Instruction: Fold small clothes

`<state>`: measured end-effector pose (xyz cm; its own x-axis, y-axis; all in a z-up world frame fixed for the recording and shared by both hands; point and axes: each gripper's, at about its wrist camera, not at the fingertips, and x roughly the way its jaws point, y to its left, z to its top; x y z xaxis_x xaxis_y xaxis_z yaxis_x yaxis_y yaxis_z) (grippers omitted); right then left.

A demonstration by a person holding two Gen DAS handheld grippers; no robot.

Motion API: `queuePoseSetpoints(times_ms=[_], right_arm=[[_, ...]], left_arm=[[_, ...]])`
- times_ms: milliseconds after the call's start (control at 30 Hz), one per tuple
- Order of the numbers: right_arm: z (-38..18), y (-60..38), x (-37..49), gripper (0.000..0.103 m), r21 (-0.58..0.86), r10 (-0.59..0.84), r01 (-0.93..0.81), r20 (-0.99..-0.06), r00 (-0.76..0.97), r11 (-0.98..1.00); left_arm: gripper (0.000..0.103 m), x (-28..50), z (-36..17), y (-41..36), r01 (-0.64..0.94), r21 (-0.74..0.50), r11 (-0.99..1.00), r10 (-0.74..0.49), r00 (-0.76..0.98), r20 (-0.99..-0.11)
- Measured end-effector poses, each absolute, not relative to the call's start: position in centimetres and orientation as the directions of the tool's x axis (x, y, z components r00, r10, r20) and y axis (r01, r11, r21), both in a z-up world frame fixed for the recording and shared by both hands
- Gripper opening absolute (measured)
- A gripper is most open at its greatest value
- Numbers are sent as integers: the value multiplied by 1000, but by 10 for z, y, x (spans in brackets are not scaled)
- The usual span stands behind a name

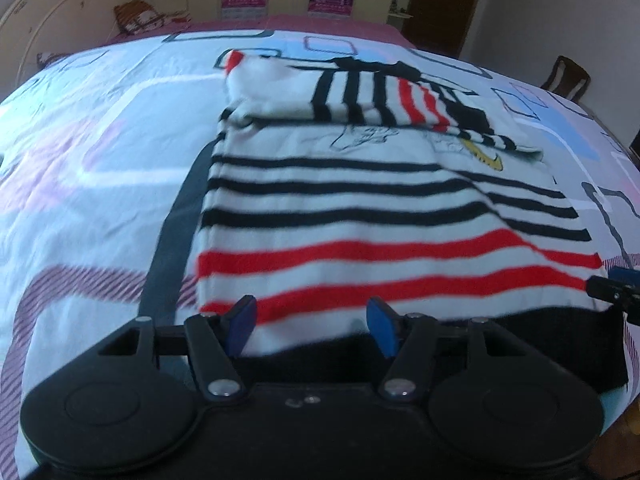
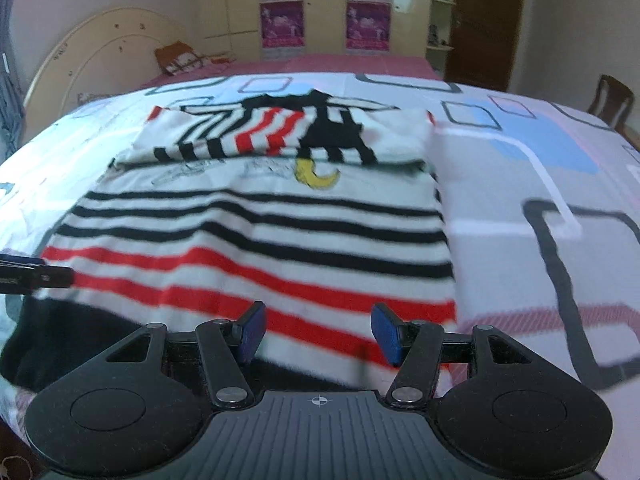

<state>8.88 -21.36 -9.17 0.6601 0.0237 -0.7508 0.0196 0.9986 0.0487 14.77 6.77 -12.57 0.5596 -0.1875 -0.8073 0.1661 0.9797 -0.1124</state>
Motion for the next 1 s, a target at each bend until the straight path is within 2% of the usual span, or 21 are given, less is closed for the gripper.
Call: queuePoseSetpoints(times_ms=[500, 633, 733, 800, 867, 900, 933, 1000], right_arm=[[-116, -236, 38, 58, 28, -72, 157, -802, 593, 987], [-119, -238, 34, 64, 38, -76, 178, -802, 592, 983], [-120, -241, 32, 64, 80, -45, 186, -810, 584, 979], [-120, -243, 31, 63, 111, -26, 197, -811, 585, 974], [-120, -244, 29, 53, 132, -9, 200, -812, 584, 971], [-119, -244, 29, 42, 149, 5, 198, -811, 585, 969], [-118, -244, 29, 30, 165, 21, 195, -811, 585, 967], [-117, -244, 29, 24, 185, 39, 193, -812, 582, 964]], left_arm=[[60, 112, -139, 101, 92, -164, 982, -187, 539, -821], [60, 111, -141, 100, 99, -174, 980, -200, 535, -821], [57, 109, -142, 98, 115, -211, 971, -240, 524, -817], [46, 106, -142, 96, 138, -223, 965, -263, 520, -813], [36, 105, -143, 93, 152, -240, 959, -284, 513, -810], [35, 105, -143, 93, 158, -244, 957, -290, 512, -808], [29, 105, -143, 93, 160, -254, 954, -301, 509, -807], [22, 106, -143, 95, 158, -283, 946, -324, 500, -803]])
